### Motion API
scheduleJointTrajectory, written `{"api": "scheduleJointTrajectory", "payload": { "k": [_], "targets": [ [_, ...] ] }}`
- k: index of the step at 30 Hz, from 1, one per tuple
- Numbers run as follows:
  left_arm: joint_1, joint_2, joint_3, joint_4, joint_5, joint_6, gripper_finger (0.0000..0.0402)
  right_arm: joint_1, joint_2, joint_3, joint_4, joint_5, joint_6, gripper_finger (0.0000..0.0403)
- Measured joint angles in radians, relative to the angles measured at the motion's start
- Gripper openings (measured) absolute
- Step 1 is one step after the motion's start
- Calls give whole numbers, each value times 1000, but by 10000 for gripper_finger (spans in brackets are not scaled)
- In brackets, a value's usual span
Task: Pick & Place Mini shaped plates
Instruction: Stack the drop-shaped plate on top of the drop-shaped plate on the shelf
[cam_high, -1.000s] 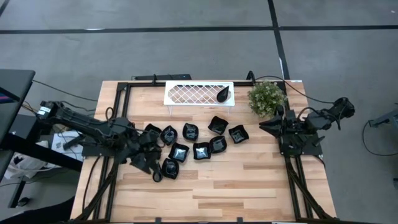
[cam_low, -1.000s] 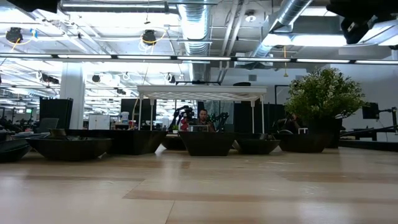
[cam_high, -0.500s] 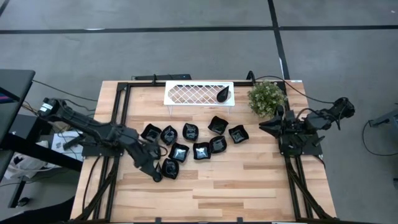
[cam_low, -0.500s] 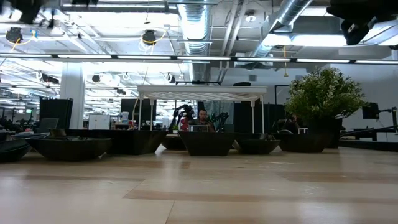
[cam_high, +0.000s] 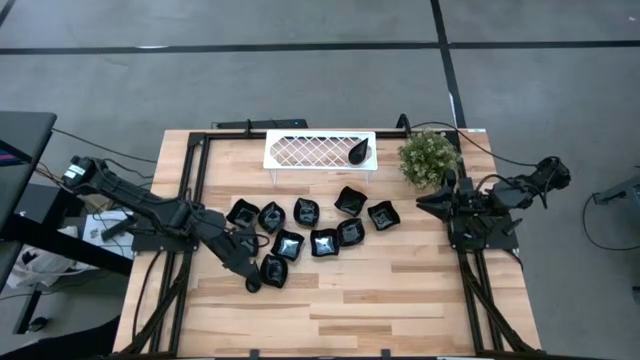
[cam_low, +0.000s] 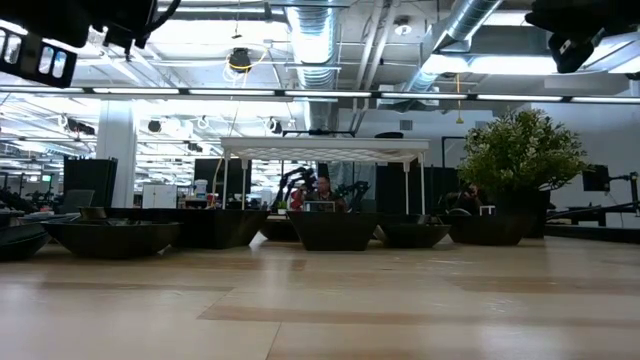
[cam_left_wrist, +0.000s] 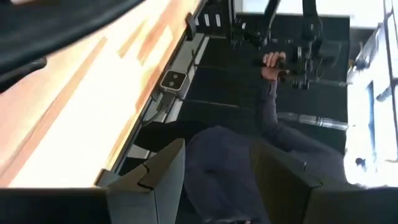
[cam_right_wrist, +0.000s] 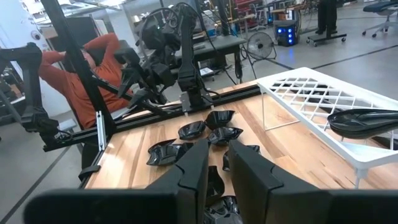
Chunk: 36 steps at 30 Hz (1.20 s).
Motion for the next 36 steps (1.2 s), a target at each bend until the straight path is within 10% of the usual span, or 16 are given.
{"api": "scheduleJointTrajectory", "payload": {
  "k": [12, 23, 36],
  "targets": [
    [-104, 0, 15, -50, -294, -133, 182, 0, 0, 0, -4, 0, -18, 60],
    [-216, 10, 144, -567, -532, -270, 182, 0, 0, 0, -4, 0, -24, 60],
    [-250, 245, 237, -691, -435, -263, 182, 0, 0, 0, -4, 0, -26, 60]
  ]
}}
